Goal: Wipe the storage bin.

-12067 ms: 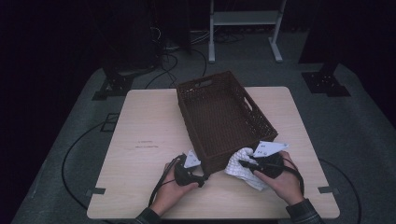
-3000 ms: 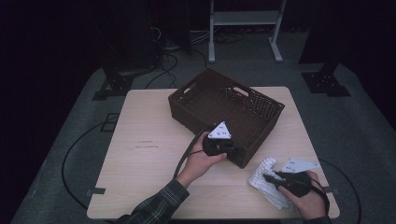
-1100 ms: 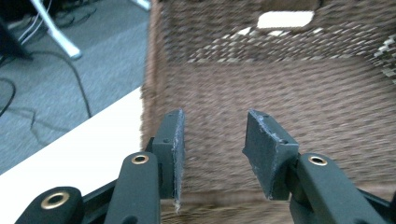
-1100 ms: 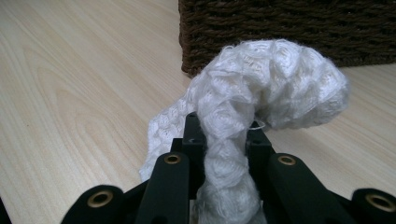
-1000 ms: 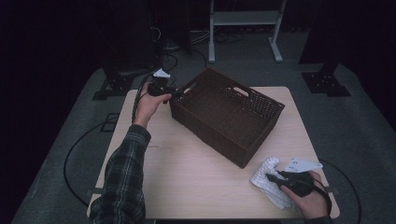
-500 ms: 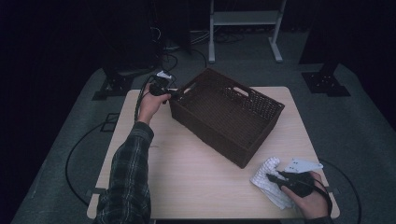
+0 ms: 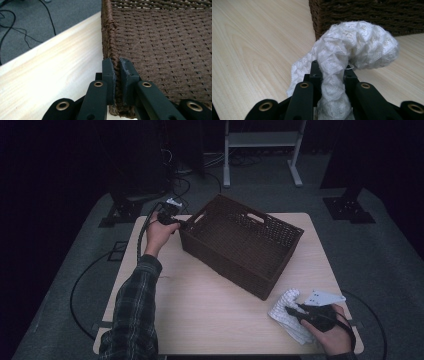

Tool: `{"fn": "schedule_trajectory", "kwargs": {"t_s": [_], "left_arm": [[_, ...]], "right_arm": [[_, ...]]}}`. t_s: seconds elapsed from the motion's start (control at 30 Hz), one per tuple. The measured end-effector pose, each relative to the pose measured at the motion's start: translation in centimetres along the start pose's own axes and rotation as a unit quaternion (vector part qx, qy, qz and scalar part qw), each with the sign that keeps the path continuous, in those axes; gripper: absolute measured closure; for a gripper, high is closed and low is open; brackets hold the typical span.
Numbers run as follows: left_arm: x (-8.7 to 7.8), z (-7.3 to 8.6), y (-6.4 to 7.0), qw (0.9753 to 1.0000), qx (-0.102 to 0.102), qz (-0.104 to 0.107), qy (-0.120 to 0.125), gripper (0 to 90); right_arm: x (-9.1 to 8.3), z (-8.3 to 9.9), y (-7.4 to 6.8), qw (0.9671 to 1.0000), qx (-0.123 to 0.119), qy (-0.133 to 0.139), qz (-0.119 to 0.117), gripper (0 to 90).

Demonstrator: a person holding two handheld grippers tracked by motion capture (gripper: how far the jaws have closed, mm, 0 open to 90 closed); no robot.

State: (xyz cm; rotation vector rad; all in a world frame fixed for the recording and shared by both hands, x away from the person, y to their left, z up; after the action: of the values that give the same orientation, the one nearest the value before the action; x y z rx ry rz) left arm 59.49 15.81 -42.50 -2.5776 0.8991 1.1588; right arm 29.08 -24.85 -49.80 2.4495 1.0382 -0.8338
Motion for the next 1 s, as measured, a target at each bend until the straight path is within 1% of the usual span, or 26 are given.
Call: {"fn": "schedule_trajectory", "kwargs": {"t_s": [0.07,0.2,0.23,0.27,0.3,0.33,0.37,0.4,0.43,0.47,0.5,0.53,0.6,0.67,0.73,0.77,0.8,0.83,0.9,0.93,1.0], "left_arm": [[-0.6,0.5,0.4,0.9999,0.005,-0.006,-0.009,82.7],[-1.1,1.1,0.7,0.9999,0.001,-0.005,-0.009,82.3],[-1.3,1.3,0.9,1.0000,-0.006,-0.005,-0.003,82.5],[-1.7,2.1,1.0,0.9996,-0.026,-0.005,0.010,82.7],[-1.9,2.5,1.1,0.9991,-0.038,-0.001,0.018,82.7],[-1.9,2.5,1.1,0.9991,-0.038,-0.001,0.018,82.6],[-2.1,2.8,1.2,0.9983,-0.051,0.004,0.027,82.5],[-2.4,3.2,1.3,0.9978,-0.058,0.007,0.030,82.3],[-2.7,3.5,1.4,0.9978,-0.059,0.007,0.031,82.3],[-3.2,4.2,1.5,0.9973,-0.063,0.005,0.037,81.8],[-3.2,4.2,1.5,0.9973,-0.063,0.005,0.037,81.6],[-3.5,4.6,1.6,0.9969,-0.069,0.006,0.038,81.4],[-4.1,5.2,1.6,0.9968,-0.072,0.004,0.036,81.0],[-5.0,6.1,1.8,0.9967,-0.072,0.002,0.037,80.5],[-5.5,6.7,1.8,0.9969,-0.070,0.001,0.036,79.9],[-5.5,6.7,1.8,0.9969,-0.070,0.001,0.036,79.8],[-5.8,7.0,1.9,0.9966,-0.073,0.001,0.038,79.7],[-6.2,7.5,1.9,0.9959,-0.080,0.002,0.041,79.5],[-6.7,8.1,2.1,0.9953,-0.086,0.001,0.045,79.3],[-6.7,8.1,2.1,0.9953,-0.086,0.001,0.045,79.1],[-7.2,8.7,2.4,0.9949,-0.088,0.000,0.050,78.5]], "right_arm": [[-0.1,-0.2,-0.1,1.0000,-0.003,0.003,-0.003,75.6],[-0.1,-0.2,-0.2,0.9999,-0.009,0.001,-0.005,75.6],[-0.1,-0.1,-0.1,0.9999,-0.009,0.001,-0.005,75.6],[-0.2,0.0,-0.1,1.0000,-0.007,0.000,-0.005,75.6],[-0.2,0.0,0.0,1.0000,-0.007,0.001,-0.006,75.6],[-0.2,0.0,0.0,1.0000,-0.007,0.001,-0.006,75.6],[-0.2,0.1,0.2,0.9999,-0.011,0.001,-0.008,75.6],[-0.2,0.1,0.3,0.9999,-0.012,0.001,-0.009,75.6],[-0.2,0.1,0.3,0.9999,-0.012,0.001,-0.009,75.6],[-0.1,-0.1,0.4,0.9998,-0.015,0.002,-0.011,75.6],[-0.1,-0.1,0.5,0.9998,-0.017,0.002,-0.012,75.6],[0.0,-0.2,0.5,0.9998,-0.016,0.002,-0.012,75.6],[0.2,-0.5,0.8,0.9997,-0.021,0.005,-0.013,75.6],[0.4,-0.7,0.9,0.9996,-0.024,0.005,-0.015,75.7],[0.5,-0.9,1.1,0.9995,-0.027,0.006,-0.015,75.6],[0.6,-0.9,1.2,0.9995,-0.027,0.005,-0.015,75.6],[0.7,-0.9,1.3,0.9995,-0.029,0.004,-0.014,75.6],[0.7,-0.9,1.4,0.9995,-0.028,0.003,-0.013,75.6],[0.7,-0.8,1.5,0.9996,-0.028,0.001,-0.011,75.6],[0.7,-0.8,1.5,0.9996,-0.028,0.001,-0.011,75.6],[0.6,-0.6,1.8,0.9997,-0.022,0.000,-0.007,75.6]]}}
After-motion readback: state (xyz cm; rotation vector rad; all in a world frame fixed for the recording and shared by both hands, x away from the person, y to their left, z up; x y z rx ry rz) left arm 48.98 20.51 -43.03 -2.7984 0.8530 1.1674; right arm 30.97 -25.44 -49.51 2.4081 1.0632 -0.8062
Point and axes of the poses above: each handheld gripper's, and its own axes: x roughly forward along the jaws, z roughly out of its underside, y roughly to its right, the point moved 6 cm from there along x, roughly forward along the jaws, and after that the axes turned 7 degrees about -x, right-handed, at the moved point
